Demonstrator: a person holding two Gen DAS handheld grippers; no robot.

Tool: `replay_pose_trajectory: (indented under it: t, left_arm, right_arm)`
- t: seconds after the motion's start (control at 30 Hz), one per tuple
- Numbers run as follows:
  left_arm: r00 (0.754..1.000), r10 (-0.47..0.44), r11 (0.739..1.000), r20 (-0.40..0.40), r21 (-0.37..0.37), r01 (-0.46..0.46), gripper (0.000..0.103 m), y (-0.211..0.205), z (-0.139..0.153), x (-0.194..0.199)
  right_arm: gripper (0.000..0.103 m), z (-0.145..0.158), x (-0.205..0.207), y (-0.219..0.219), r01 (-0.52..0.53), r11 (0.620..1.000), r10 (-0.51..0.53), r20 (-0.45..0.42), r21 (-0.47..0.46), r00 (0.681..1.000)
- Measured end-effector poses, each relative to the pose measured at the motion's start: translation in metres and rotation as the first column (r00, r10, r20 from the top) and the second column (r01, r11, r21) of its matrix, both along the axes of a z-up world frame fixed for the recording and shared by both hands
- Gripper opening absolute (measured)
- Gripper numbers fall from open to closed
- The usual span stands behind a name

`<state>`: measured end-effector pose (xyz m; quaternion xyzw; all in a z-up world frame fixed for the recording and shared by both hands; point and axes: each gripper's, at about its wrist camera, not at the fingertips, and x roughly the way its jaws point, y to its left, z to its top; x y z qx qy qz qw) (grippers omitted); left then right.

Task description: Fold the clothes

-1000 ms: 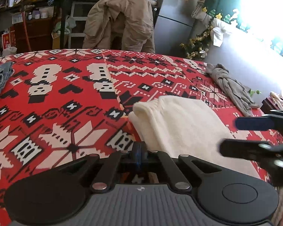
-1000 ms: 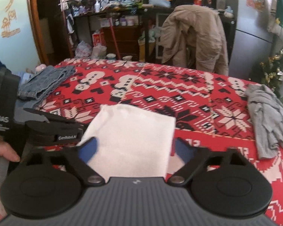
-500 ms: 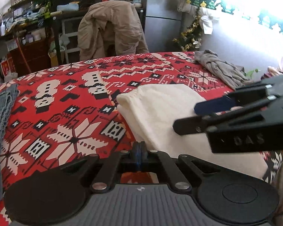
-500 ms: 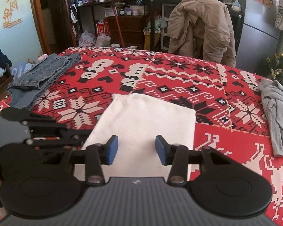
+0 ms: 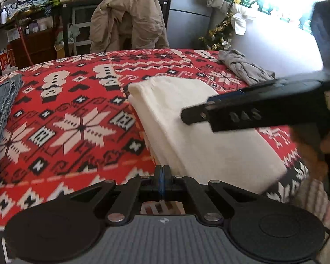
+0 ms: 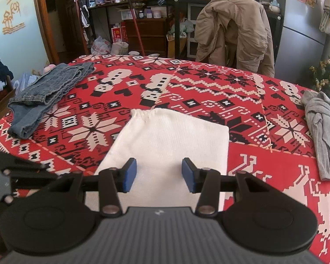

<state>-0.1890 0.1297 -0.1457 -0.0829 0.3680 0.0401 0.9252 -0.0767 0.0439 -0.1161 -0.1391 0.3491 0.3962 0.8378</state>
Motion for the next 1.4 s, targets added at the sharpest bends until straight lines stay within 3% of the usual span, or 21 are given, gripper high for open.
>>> replay_pose_trajectory:
  t: [0.27,0.5,0.6,0.73,0.93,1.07,1.4]
  left_arm:
    - [0.999,-0.024,1.000,-0.033,-0.007,0.024,0.000,-0.013,0.005,-0.024]
    - [0.995,-0.085,0.995,-0.043,0.049,0.087,0.000,-0.032,0.012,-0.046]
    - [0.998,-0.055,0.998,-0.043,0.008,0.055,0.006,-0.024,0.016,-0.055]
    - [0.999,0.030,0.998,-0.031,-0.049,-0.031,0.007,-0.007,0.021,-0.067]
    - [0.991,0.126,0.979,0.038,-0.169,-0.117,0.006,0.040,0.019,-0.026]
    - [0.982,0.178,0.945,0.059,-0.288,-0.154,0.006,0.069,0.010,0.016]
    - [0.979,0.195,0.900,0.063,-0.407,-0.153,0.001,0.098,-0.018,0.076]
  right_arm:
    - [0.050,0.000,-0.002,-0.001,0.000,1.000,0.000,-0.004,0.002,1.000]
    - [0.051,0.000,-0.003,0.000,0.000,1.000,0.000,-0.001,-0.003,1.000]
    - [0.051,0.002,-0.004,-0.001,-0.001,1.000,0.001,-0.004,0.001,1.000]
    - [0.051,0.009,-0.006,-0.006,-0.002,1.000,0.002,0.000,0.017,1.000]
    - [0.051,0.019,-0.004,-0.013,0.005,0.999,-0.005,-0.006,0.039,1.000]
    - [0.051,0.020,0.000,-0.011,0.004,0.999,-0.004,-0.011,0.038,1.000]
    - [0.051,0.013,0.015,0.005,0.003,1.000,-0.003,-0.011,0.000,1.000]
